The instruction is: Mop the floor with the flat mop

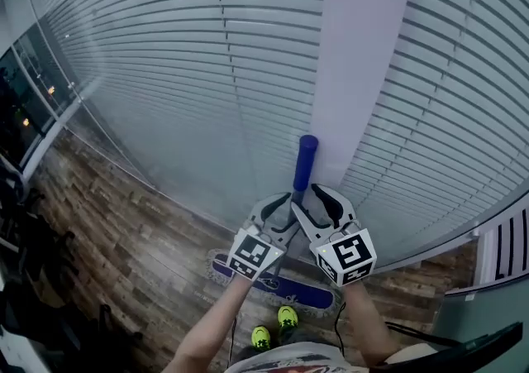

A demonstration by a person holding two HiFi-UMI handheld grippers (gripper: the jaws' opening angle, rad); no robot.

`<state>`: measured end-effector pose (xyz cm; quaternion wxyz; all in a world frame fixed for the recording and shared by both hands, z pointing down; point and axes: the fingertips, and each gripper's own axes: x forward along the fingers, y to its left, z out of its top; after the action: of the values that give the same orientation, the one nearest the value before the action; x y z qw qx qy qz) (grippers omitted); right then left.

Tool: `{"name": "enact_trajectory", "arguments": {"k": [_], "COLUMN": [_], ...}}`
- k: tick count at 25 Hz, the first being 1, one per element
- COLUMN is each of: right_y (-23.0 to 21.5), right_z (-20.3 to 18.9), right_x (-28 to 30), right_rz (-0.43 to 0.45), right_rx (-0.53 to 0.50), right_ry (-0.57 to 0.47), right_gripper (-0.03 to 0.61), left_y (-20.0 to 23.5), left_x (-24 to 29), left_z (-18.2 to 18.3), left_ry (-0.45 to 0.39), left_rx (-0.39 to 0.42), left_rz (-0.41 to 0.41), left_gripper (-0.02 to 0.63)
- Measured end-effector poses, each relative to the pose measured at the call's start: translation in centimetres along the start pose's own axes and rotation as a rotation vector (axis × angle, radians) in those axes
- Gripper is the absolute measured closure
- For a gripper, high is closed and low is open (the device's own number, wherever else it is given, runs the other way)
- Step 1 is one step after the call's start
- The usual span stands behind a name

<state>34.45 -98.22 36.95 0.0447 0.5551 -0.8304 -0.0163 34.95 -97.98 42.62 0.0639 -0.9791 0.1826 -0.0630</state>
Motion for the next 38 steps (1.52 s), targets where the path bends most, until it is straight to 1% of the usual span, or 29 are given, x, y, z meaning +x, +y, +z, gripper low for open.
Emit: {"name": "enact_trajectory", "arguments": {"k": [3, 4, 6, 8, 14, 17, 20, 22, 24, 25, 27, 30, 32, 34, 36, 38], "right_y": [-1.4, -1.8, -2.1, -1.9, -0.7, 0.6, 3.0, 5.6, 9.1, 11.0, 14.0, 16.7, 18.0, 20.4, 24.3, 28.4], "right_z": [1.2, 1.4, 2.2, 3.4, 7.6, 7.9, 7.3, 7.4, 8.0, 8.6, 9.4, 10.0, 11.1, 11.8, 11.1, 9.7], "right_x": [1.3, 1.8, 2.2, 1.9, 0.7, -0.2, -3.0, -5.6, -8.4, -9.8, -12.2, -14.7, -15.8, -17.4, -19.8, -22.1], "right_rz": [0.018, 0.02, 0.02, 0.025, 0.084, 0.07, 0.042, 0.059, 0.095, 0.109, 0.125, 0.139, 0.154, 0.178, 0.228, 0.277], "right_rx": [-0.011, -0.016, -0.019, -0.015, -0.031, -0.05, -0.078, -0.07, -0.045, -0.035, -0.023, -0.011, -0.004, -0.003, 0.008, 0.013], "right_ry": [-0.015, -0.02, -0.037, -0.058, -0.128, -0.13, -0.134, -0.152, -0.193, -0.216, -0.245, -0.237, -0.221, -0.204, -0.19, -0.181], "right_gripper": [0.394, 0.394, 0.394, 0.394, 0.394, 0.394, 0.396, 0.402, 0.415, 0.42, 0.426, 0.43, 0.433, 0.434, 0.436, 0.436], "left_y": [0.8, 1.2, 1.5, 1.0, -1.1, -2.2, -5.3, -7.9, -10.5, -11.7, -14.2, -16.5, -16.9, -18.3, -21.5, -25.3], "left_x": [2.1, 2.5, 2.4, 1.6, 0.5, -0.7, -3.0, -5.4, -8.5, -10.2, -13.3, -16.8, -18.3, -19.7, -21.5, -23.5], "left_z": [-0.1, -0.4, -0.7, -0.5, 0.4, 0.0, -1.2, -1.2, -0.7, -0.4, -0.2, -1.1, 0.2, 2.1, 2.3, 0.7], "left_ry": [0.017, 0.021, 0.02, 0.017, 0.011, 0.012, 0.038, 0.047, 0.036, 0.027, 0.011, -0.001, -0.036, -0.08, -0.099, -0.08], "left_rx": [0.011, 0.015, 0.012, 0.008, -0.005, -0.001, 0.029, 0.055, 0.096, 0.123, 0.163, 0.154, 0.153, 0.154, 0.162, 0.158], "left_rz": [0.001, 0.001, -0.003, -0.01, 0.0, 0.002, -0.012, -0.014, -0.025, -0.044, -0.122, -0.269, -0.324, -0.378, -0.462, -0.568], "left_gripper": [0.422, 0.447, 0.459, 0.463, 0.476, 0.48, 0.482, 0.482, 0.48, 0.48, 0.48, 0.474, 0.465, 0.453, 0.448, 0.449]}}
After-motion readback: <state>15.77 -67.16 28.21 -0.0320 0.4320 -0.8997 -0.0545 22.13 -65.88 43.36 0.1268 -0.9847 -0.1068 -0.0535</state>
